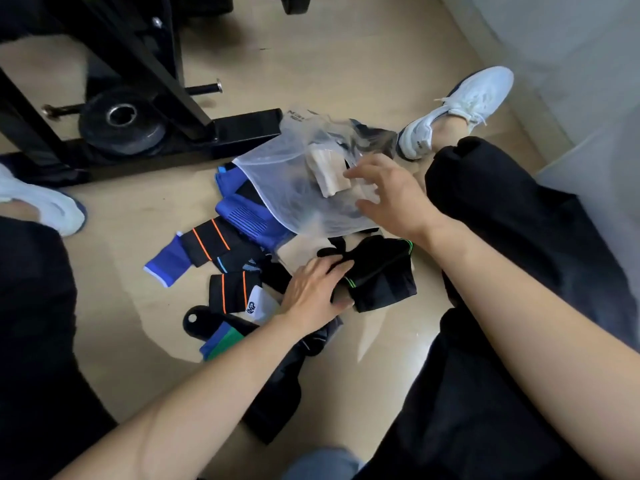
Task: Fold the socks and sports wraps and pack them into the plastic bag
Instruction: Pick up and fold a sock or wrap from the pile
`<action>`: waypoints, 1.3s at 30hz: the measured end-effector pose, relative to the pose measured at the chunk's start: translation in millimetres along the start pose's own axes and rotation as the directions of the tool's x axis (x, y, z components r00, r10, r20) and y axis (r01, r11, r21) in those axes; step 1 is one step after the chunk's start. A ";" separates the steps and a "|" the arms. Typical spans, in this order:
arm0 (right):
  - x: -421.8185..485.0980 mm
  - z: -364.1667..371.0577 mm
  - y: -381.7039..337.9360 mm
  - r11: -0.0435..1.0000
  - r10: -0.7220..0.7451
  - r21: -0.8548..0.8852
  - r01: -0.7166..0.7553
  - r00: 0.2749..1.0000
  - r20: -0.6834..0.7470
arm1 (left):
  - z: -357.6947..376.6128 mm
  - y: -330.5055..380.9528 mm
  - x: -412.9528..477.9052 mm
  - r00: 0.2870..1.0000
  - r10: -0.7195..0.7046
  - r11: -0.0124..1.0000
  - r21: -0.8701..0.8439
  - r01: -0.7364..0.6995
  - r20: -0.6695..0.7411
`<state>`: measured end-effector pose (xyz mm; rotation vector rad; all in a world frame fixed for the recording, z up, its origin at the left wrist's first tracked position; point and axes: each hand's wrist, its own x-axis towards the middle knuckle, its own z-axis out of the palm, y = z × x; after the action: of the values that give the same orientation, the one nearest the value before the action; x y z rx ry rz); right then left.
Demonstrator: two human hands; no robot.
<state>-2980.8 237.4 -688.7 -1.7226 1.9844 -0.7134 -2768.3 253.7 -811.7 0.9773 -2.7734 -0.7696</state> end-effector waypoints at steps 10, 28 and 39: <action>-57.9 -7.7 -7.2 0.991 0.047 -0.129 -0.042 0.998 0.036 | -8.2 20.8 11.6 0.988 -0.076 0.995 -0.071 0.067 -0.137; -90.6 76.9 -63.7 0.996 0.076 -0.006 -0.086 0.843 0.533 | -131.9 -13.1 -75.3 0.846 -0.531 0.652 -0.661 0.373 -0.046; -79.3 57.9 -47.4 0.989 0.041 0.124 -0.084 0.947 0.317 | -135.5 -61.7 -91.6 0.836 -0.548 0.758 -0.448 0.474 -0.042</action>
<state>-2896.8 304.7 -706.2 -1.5742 1.7229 -0.5032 -2627.0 210.5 -718.4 1.6311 -2.0515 -1.2193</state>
